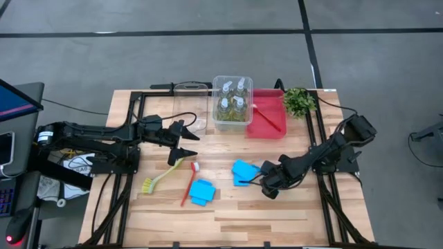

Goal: Pick & Place Kitchen Sink Supplies
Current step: Put the blue dish brush into the pink bin

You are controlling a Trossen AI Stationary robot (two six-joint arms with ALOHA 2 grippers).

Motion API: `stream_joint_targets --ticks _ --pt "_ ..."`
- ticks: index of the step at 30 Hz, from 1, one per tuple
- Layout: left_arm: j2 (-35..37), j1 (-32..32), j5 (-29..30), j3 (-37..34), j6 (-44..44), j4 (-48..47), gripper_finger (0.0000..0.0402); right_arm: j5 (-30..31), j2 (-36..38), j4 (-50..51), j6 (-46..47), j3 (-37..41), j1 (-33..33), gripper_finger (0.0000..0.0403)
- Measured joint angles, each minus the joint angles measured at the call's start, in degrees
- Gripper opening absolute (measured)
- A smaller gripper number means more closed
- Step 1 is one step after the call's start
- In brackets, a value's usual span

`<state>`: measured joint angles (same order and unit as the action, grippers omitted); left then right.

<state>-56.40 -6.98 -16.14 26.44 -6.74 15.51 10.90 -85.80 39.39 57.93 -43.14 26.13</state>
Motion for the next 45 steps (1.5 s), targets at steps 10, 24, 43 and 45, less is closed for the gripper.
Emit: stream_joint_targets --ticks 10,24,43,45 --pt "0.00 0.00 0.00 0.02 0.00 0.00 0.0319 -3.20 -1.06 -1.94 -4.37 0.29 -0.48 0.0065" --pt "0.00 0.00 0.00 0.02 -0.02 0.00 0.0319 -4.63 8.25 1.30 -4.48 -0.11 -0.44 0.0040" --pt "0.00 0.00 0.00 0.02 -0.02 0.00 0.0319 7.59 21.81 17.55 -2.16 -7.69 -10.93 0.0047" --pt "0.00 -0.01 -0.01 0.02 -0.02 0.00 0.0319 8.86 22.81 17.65 -4.06 -7.98 -13.46 0.0047"
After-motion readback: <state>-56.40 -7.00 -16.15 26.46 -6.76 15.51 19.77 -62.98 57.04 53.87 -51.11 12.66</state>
